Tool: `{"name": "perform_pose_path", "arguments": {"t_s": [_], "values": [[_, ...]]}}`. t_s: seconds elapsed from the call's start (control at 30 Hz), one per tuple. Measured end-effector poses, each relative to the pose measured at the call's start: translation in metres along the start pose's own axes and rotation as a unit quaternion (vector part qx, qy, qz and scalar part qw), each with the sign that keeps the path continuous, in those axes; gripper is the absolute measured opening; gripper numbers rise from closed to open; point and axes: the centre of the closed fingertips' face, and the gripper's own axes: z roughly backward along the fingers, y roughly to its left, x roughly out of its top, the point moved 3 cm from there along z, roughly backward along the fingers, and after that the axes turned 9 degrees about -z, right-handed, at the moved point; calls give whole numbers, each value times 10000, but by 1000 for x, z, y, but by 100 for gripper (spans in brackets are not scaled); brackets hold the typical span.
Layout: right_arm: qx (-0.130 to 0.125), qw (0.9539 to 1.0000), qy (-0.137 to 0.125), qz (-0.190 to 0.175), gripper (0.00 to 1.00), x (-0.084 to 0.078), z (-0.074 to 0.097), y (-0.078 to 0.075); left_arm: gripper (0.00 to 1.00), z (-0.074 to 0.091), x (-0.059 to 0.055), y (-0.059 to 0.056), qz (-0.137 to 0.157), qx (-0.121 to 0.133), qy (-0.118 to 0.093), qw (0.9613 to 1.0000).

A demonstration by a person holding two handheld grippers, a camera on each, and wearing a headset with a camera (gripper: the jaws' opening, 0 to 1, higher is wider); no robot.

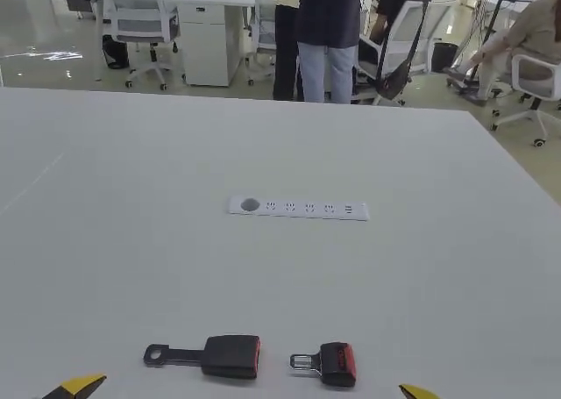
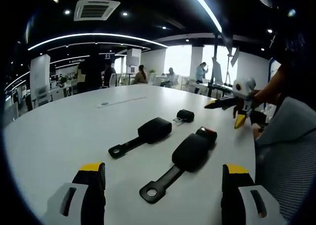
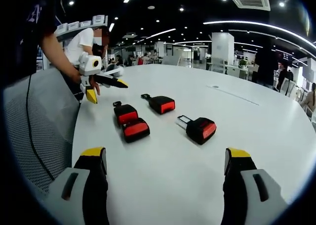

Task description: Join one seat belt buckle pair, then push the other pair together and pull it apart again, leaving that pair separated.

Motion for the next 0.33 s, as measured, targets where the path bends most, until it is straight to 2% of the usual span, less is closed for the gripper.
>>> {"name": "perform_pose_path", "arguments": {"t_s": [0.27, 0.33], "values": [[24, 10000, 13, 44, 99, 2, 0, 1, 100, 0, 3, 2, -1, 42, -66, 10000], [25, 9999, 31, 150, 99, 2, 0, 2, 100, 1, 4, 1, -1, 49, -65, 10000]]}}
